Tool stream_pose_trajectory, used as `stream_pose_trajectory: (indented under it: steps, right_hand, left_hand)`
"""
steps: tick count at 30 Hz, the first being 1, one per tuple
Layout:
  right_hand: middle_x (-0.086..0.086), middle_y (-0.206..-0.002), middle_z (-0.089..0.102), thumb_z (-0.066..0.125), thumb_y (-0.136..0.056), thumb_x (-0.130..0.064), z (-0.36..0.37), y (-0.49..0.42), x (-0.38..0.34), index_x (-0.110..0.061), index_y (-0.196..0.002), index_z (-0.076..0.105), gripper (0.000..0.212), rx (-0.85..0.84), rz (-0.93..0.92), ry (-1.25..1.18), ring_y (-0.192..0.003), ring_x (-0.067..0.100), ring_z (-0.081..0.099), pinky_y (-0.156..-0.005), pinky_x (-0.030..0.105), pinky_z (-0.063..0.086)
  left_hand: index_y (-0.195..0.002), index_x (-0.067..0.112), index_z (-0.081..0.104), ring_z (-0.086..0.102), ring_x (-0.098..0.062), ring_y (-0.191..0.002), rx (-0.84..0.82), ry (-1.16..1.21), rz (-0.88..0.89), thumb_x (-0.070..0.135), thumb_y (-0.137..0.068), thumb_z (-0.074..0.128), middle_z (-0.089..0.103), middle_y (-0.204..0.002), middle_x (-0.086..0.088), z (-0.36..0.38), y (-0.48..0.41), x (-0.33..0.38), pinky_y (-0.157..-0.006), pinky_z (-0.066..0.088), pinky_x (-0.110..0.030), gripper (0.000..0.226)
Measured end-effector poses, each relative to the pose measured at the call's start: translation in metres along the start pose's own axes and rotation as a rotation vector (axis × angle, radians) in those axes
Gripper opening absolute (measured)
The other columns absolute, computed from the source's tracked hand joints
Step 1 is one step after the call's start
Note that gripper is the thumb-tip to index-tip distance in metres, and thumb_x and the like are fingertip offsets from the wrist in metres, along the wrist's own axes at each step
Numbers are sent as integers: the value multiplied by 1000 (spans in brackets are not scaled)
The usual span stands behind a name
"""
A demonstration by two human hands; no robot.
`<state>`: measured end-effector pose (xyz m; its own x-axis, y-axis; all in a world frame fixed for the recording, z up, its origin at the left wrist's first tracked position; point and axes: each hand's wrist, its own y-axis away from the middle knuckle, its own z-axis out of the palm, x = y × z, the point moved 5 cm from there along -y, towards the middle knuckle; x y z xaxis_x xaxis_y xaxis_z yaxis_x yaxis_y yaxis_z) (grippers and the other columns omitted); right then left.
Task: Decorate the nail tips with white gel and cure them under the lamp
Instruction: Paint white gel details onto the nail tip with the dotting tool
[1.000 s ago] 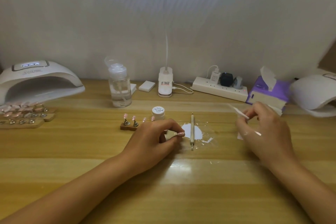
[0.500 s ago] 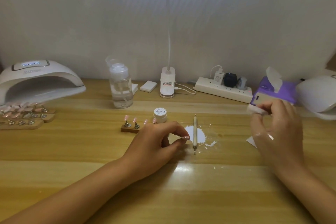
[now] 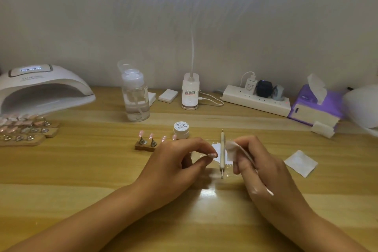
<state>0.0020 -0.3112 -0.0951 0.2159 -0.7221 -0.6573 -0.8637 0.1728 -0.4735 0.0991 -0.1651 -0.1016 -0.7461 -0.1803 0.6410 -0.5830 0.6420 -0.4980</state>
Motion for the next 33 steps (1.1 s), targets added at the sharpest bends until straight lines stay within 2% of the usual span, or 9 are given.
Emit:
stream_pose_trajectory:
  steps: [2,4,6,9,14,17,20,23,33]
  right_hand:
    - [-18,-66,54,44,-99,-18,1,-1,1,-22,-89,57,17,-18,23,-46,-60,6,50,-55,11,33]
    - [-16,-58,46,47,-95,-33,5,-1,2,-18,-82,56,22,-55,68,-140,-54,5,43,-52,13,31]
    - [-3,-57,41,50,-92,-43,7,0,3,-17,-79,58,30,-91,105,-219,-53,3,36,-51,15,29]
    - [11,-66,50,54,-88,-45,8,-3,6,-26,-79,64,23,-108,177,-280,-59,6,41,-54,20,32]
    - [-13,-56,46,55,-86,-40,9,-3,10,-25,-78,64,19,-131,250,-404,-51,2,37,-49,11,30]
    - [-7,-62,50,64,-90,-26,9,-2,10,-24,-78,64,12,-140,255,-404,-56,4,43,-52,12,33]
    - [-5,-64,55,66,-93,-13,8,-1,12,-26,-77,65,21,-128,284,-374,-59,6,47,-53,14,37]
    - [-14,-63,60,66,-91,-13,8,-2,12,-26,-75,66,20,-123,297,-363,-57,-2,51,-54,10,39]
    - [-14,-65,63,70,-90,-14,7,-1,12,-23,-75,67,18,-92,295,-335,-58,-3,53,-54,10,41]
  left_hand:
    - [-95,25,72,56,-8,-46,4,-18,27,17,-90,71,64,-72,30,0,-1,1,-54,34,-13,9]
    - [-96,25,72,58,-8,-46,-10,-19,36,16,-90,71,63,-72,30,1,-2,1,-52,35,-16,10]
    - [-97,26,72,60,-8,-47,-25,-15,45,18,-91,70,64,-71,25,2,-2,2,-52,35,-17,10]
    - [-96,26,72,59,-6,-48,-26,-24,58,19,-90,69,63,-71,27,2,-2,4,-51,36,-17,10]
    - [-97,27,72,58,-3,-48,-37,-53,73,20,-90,68,58,-70,35,2,0,6,-52,42,-22,11]
    - [-98,27,72,58,-3,-49,-46,-64,79,22,-89,67,58,-73,36,2,1,8,-52,37,-18,11]
    - [-98,26,72,57,-2,-48,-50,-83,90,24,-89,66,56,-71,40,3,2,9,-52,34,-13,12]
    - [-98,27,72,57,-3,-49,-54,-104,95,23,-88,67,55,-71,41,3,2,9,-52,35,-13,12]
    - [-98,34,68,59,-4,-50,-51,-125,102,25,-88,67,58,-73,31,5,2,5,-54,43,-22,13]
